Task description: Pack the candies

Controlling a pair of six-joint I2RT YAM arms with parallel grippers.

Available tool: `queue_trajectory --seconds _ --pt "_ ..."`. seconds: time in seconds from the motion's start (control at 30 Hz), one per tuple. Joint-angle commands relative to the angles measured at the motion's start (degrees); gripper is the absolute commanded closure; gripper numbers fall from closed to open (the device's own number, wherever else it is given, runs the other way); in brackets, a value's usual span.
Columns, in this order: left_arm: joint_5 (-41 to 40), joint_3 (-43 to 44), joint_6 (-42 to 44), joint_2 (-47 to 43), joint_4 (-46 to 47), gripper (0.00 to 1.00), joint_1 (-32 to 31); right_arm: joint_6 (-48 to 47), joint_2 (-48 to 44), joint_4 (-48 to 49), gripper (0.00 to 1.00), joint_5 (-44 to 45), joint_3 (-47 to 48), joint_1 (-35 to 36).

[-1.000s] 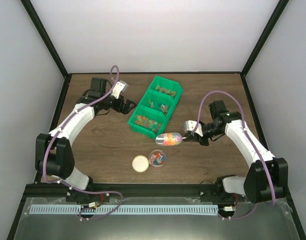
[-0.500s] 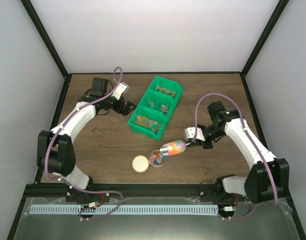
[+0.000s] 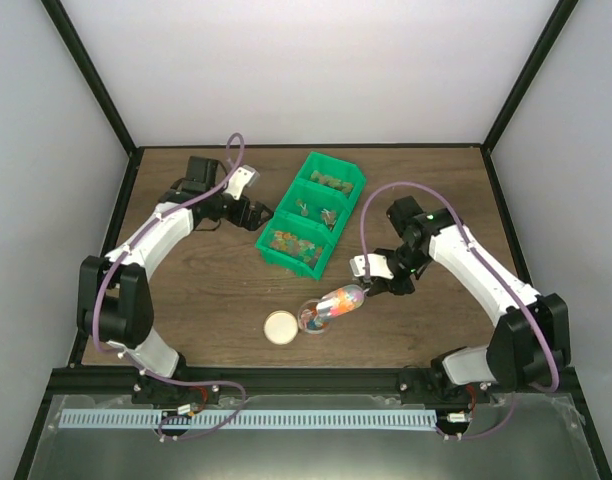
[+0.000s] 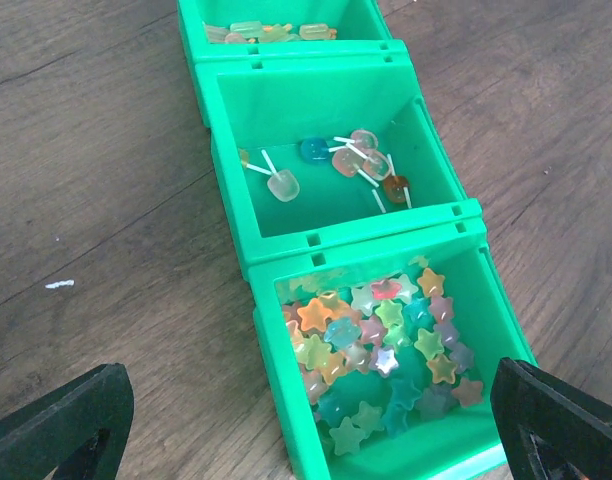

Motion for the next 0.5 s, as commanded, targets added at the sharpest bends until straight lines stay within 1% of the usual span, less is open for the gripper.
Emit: queue_trajectory --seconds 0.0,0.27,0.47 --pt "1.0 1.3 -1.4 0.5 1.0 0.00 0.4 4.8 1.8 -1.9 0.99 2.8 4.3 3.3" --pt "2.3 1.3 -3.7 1.2 2.5 0.00 0.4 9.3 3.7 -3.4 0.99 6.9 6.3 8.0" --pt "3.4 1.4 -4.7 1.6 2.6 0.00 0.6 11.7 3.9 -3.7 0.99 10.2 6.9 9.7"
